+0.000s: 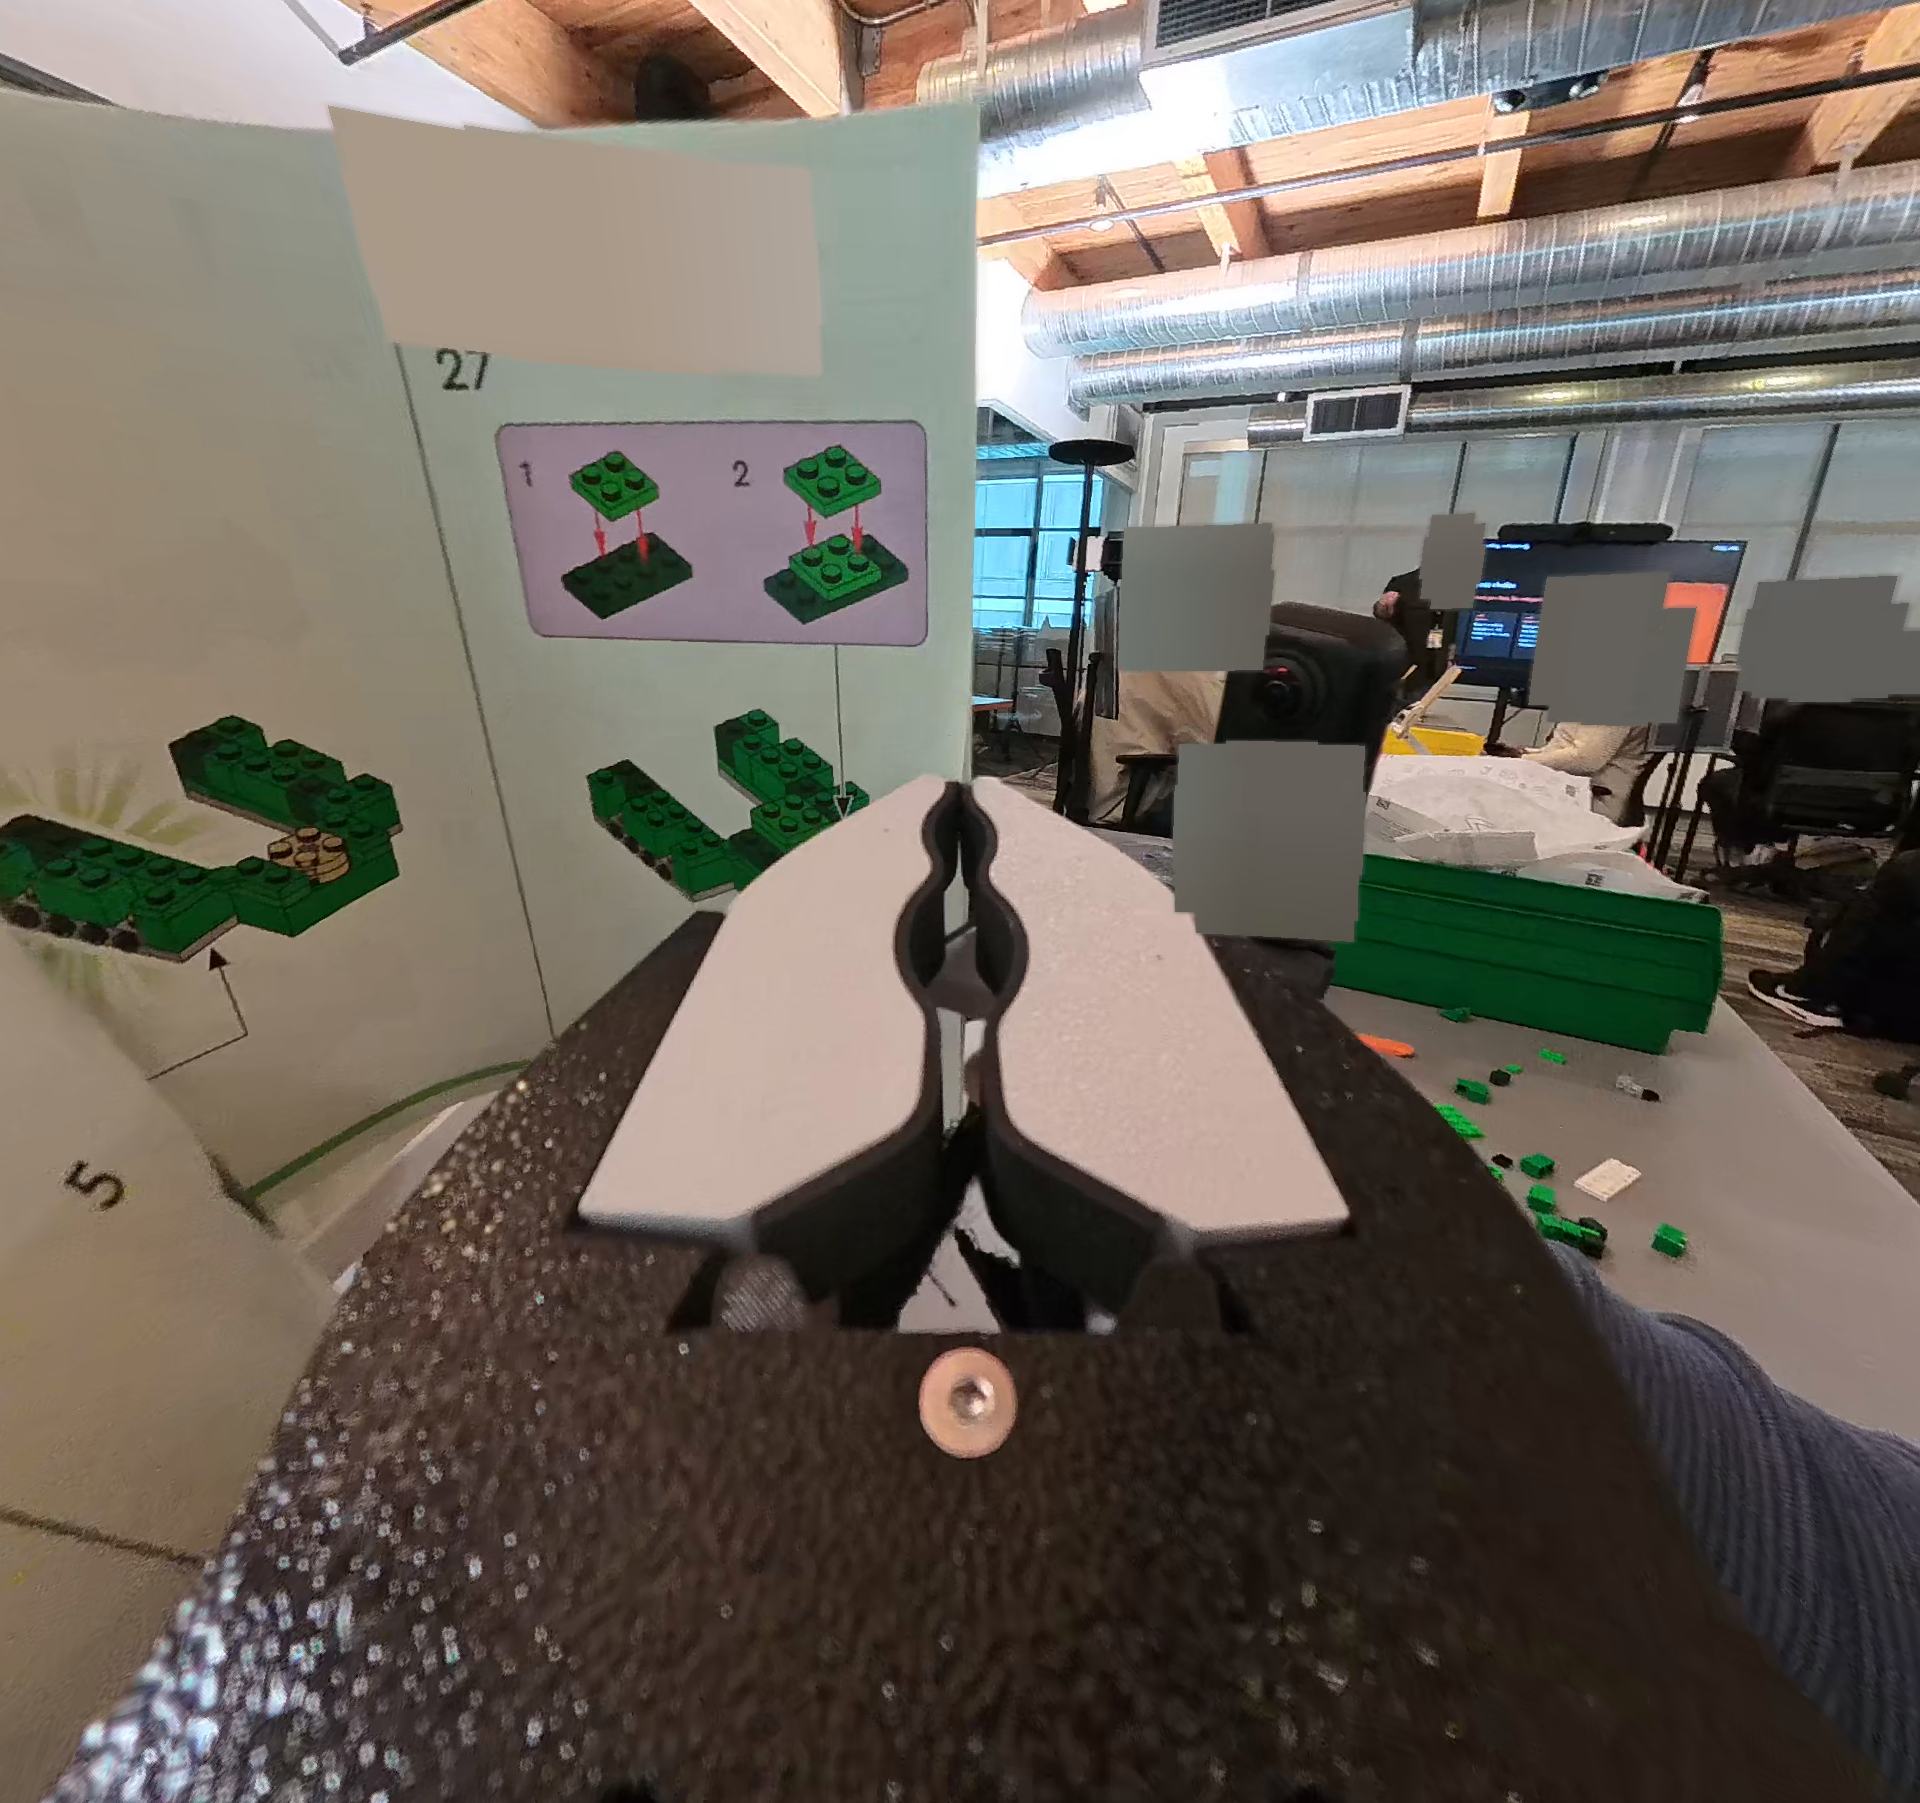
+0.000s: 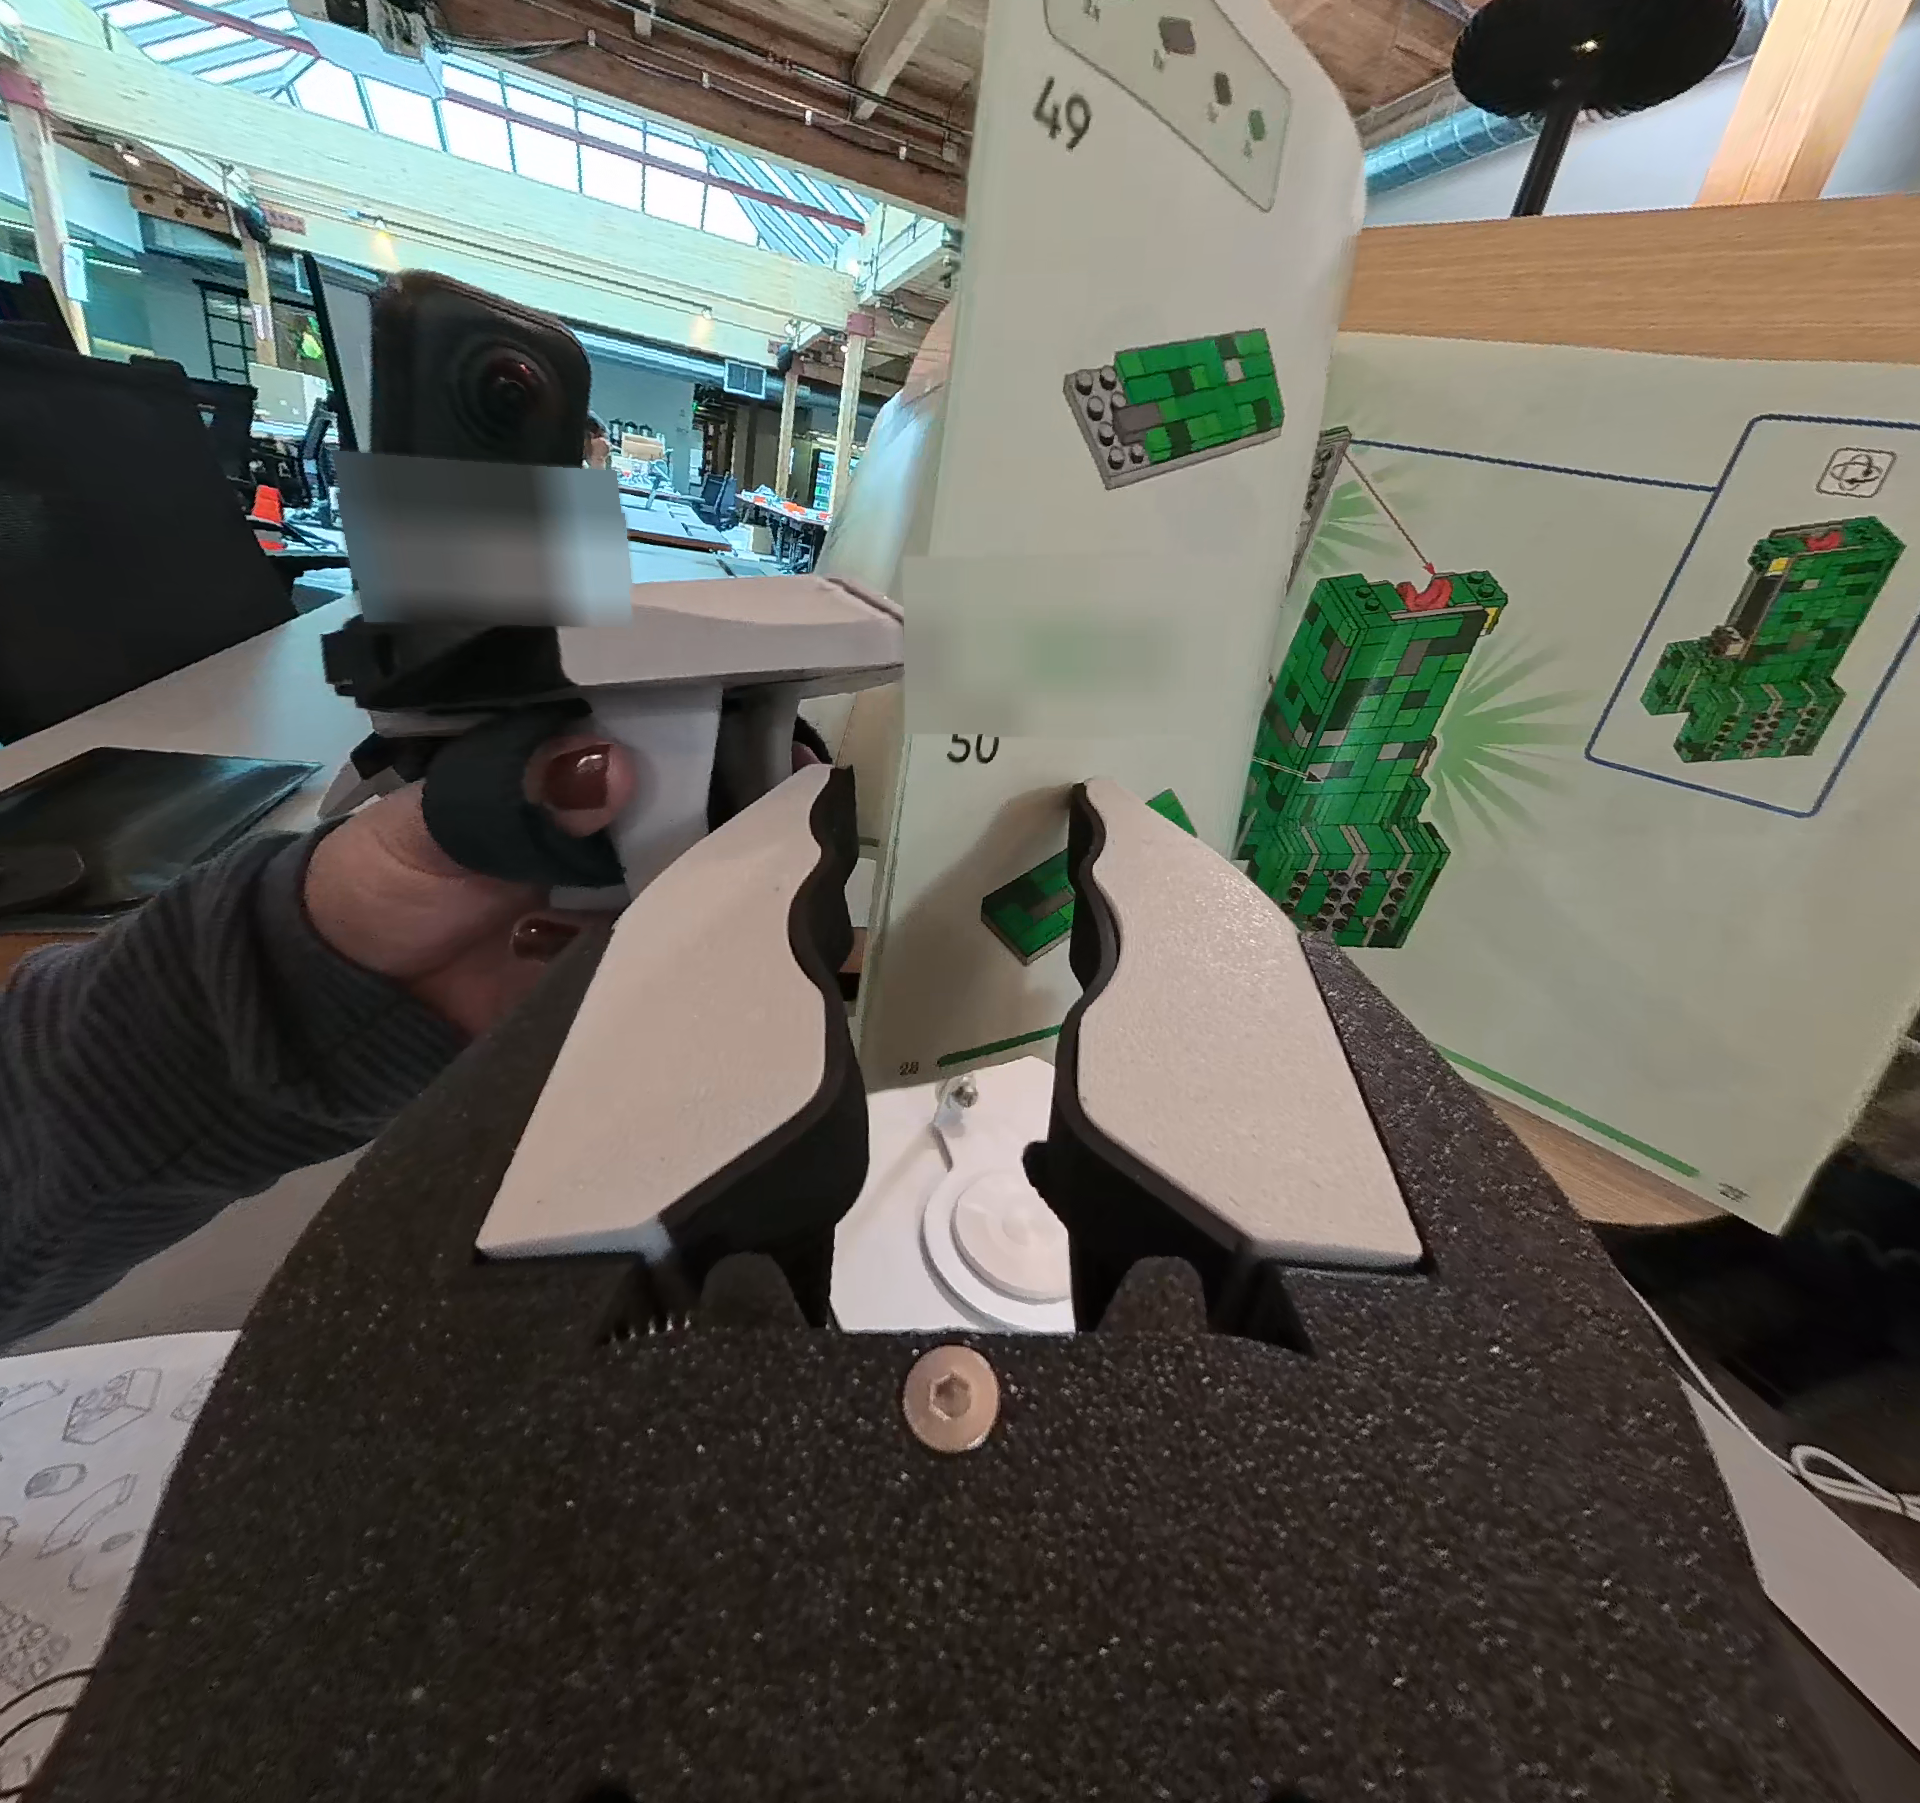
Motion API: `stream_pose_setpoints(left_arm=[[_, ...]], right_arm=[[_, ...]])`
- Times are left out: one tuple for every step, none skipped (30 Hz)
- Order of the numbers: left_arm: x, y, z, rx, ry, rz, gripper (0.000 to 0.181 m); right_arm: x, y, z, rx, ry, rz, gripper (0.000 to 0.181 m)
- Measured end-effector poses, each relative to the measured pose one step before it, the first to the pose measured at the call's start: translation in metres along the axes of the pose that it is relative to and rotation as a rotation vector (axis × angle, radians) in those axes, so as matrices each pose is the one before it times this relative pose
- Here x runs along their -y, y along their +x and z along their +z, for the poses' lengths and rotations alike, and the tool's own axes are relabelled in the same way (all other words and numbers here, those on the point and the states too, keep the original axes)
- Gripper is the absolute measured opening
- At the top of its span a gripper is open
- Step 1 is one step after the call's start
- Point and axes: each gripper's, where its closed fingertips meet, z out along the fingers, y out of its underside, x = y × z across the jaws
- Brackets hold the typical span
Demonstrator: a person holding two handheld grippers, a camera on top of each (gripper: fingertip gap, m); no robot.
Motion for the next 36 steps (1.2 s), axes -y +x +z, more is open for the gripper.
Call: stream_pose_setpoints(left_arm=[[0.00056,-0.00313,-0.00073,0.0176,0.0036,-0.004,0.0],[0.00073,-0.00344,-0.00097,0.0199,0.0055,-0.0025,0.0],[0.00029,-0.00251,-0.00113,0.012,0.0014,-0.0024,0.0],[0.00007,-0.00261,-0.0011,0.0122,-0.0022,-0.0046,0.0],[0.00064,-0.00258,-0.00121,0.0125,0.0026,-0.0051,0.0],[0.00096,-0.00151,-0.00113,0.0055,0.0055,-0.0055,0.0],[0.00083,-0.00144,-0.00105,0.0049,0.0047,-0.0058,0.0],[0.00074,-0.00259,-0.00093,0.014,0.0038,-0.0043,0.0],[0.00063,-0.00192,-0.00083,0.0109,0.0036,-0.0016,0.0],[0.00034,-0.00047,-0.00066,0.0002,0.0021,-0.003,0.0],[-0.00002,-0.00038,-0.00035,-0.0007,-0.0005,-0.0061,0.0],[0.00005,-0.00069,-0.00024,0.0017,-0.0004,-0.0051,0.0],[0.00009,-0.00034,-0.00028,0.0003,0.0015,-0.0018,0.0],[-0.00005,0.00003,-0.00004,-0.0016,0.0007,-0.0018,0.0],[-0.00009,0.00016,0.00006,-0.0023,-0.0007,-0.0021,0.0],[-0.00016,0.00003,0.00007,-0.0003,-0.0009,0.0,0.0],[-0.00028,0.00008,0.0001,0.0,-0.0021,0.0017,0.0],[-0.00036,0.00028,0.00015,-0.0008,-0.0024,0.0012,0.0],[-0.00013,-0.00032,0.00009,0.0028,-0.0011,0.0013,0.0],[0.00004,-0.00029,-0.00018,0.0037,-0.0004,0.0027,0.0],[0.0003,-0.00037,-0.00018,0.004,-0.0009,0.003,0.0],[0.00084,-0.001,-0.00068,0.0094,0.0015,0.0031,0.0],[0.00164,-0.00193,-0.00116,0.0153,0.0053,0.0033,0.0],[0.00231,-0.00203,-0.00164,0.016,0.0069,0.0023,0.0],[0.00257,-0.00263,-0.00224,0.0185,0.0045,-0.0012,0.0],[0.00238,-0.00311,-0.00273,0.0203,-0.0004,-0.0032,0.0],[0.00277,-0.00345,-0.0036,0.0215,-0.0021,-0.0013,0.0],[0.00363,-0.00492,-0.00462,0.0316,-0.0003,0.0007,0.0],[0.00405,-0.00602,-0.00575,0.0387,-0.0001,0.0018,0.0],[0.00504,-0.00694,-0.00672,0.0427,0.004,0.004,0.0],[0.00576,-0.00839,-0.00767,0.0507,0.0062,0.0045,0.0],[0.00647,-0.00964,-0.0084,0.0556,0.0107,0.007,0.0],[0.00666,-0.01052,-0.00886,0.0582,0.0128,0.0068,0.0],[0.00611,-0.01152,-0.00875,0.0627,0.0103,0.0086,0.0],[0.00549,-0.01153,-0.0081,0.0611,0.0097,0.0101,0.0],[0.00545,-0.01106,-0.00741,0.0572,0.0136,0.0083,0.0]], right_arm=[[0.00001,0.0011,-0.00119,-0.004,0.0005,-0.0002,0.038],[0.00025,0.00143,-0.0015,-0.0047,0.0021,0.001,0.038],[0.00043,0.00173,-0.00166,-0.0048,0.0043,0.0037,0.038],[0.00062,0.00182,-0.00159,-0.005,0.0059,0.006,0.038],[0.00073,0.00168,-0.00157,-0.0047,0.0064,0.0062,0.038],[0.00077,0.00141,-0.00116,-0.004,0.0054,0.0049,0.038],[0.00043,0.0011,-0.00085,-0.0044,0.003,0.0024,0.038],[0.00028,0.00145,-0.00065,-0.0078,0.0006,-0.0002,0.038],[0.00018,0.00198,-0.00043,-0.0125,0.0,-0.0015,0.037],[0.00036,0.00221,-0.00054,-0.0141,0.0011,-0.0008,0.036],[0.00054,0.00206,-0.00046,-0.0124,0.0027,0.0012,0.035],[0.00061,0.00194,-0.00071,-0.0103,0.0037,0.0034,0.035],[0.00062,0.00183,-0.00076,-0.009,0.0038,0.0047,0.035],[0.00035,0.00168,-0.00074,-0.0073,0.0026,0.0044,0.035],[0.00015,0.00147,-0.00072,-0.0068,0.0011,0.003,0.035],[0.00009,0.00151,-0.00061,-0.0072,0.0,0.0011,0.034],[-0.00003,0.00108,-0.00042,-0.0056,0.0,0.0,0.034],[0.00011,0.00093,-0.00031,-0.0052,0.0003,-0.0004,0.034],[0.00024,0.00164,-0.00023,-0.0116,0.0012,-0.0016,0.035],[0.00083,0.00337,-0.00041,-0.0243,0.004,-0.0049,0.036],[0.00209,0.00607,-0.00105,-0.0447,0.0102,-0.0108,0.04],[0.00392,0.01037,-0.00239,-0.0781,0.0196,-0.0206,0.039],[0.00627,0.01374,-0.00437,-0.1067,0.0317,-0.0348,0.038],[0.00916,0.0136,-0.00613,-0.1116,0.0473,-0.0474,0.036],[0.01155,0.00886,-0.0064,-0.0808,0.0595,-0.0539,0.035],[0.01207,0.00328,-0.00521,-0.0425,0.0562,-0.0532,0.03],[0.01076,0.00014,-0.00349,-0.024,0.0431,-0.0474,0.025],[0.00895,-0.00296,-0.00169,-0.0067,0.0325,-0.0391,0.021],[0.00635,-0.00704,0.00038,0.0173,0.0222,-0.026,0.014],[0.0027,-0.01055,0.00232,0.0379,0.0078,-0.0066,0.006],[-0.00168,-0.01256,0.00461,0.0499,-0.0108,0.0177,0.0],[-0.00666,-0.01345,0.00688,0.055,-0.0327,0.0406,0.0],[-0.0112,-0.0139,0.00848,0.0581,-0.0534,0.0532,0.0],[-0.01428,-0.01369,0.00949,0.058,-0.0664,0.0538,0.0],[-0.01567,-0.01278,0.01015,0.0518,-0.0699,0.0451,0.0],[-0.0161,-0.01045,0.01026,0.0363,-0.0683,0.032,0.0]])
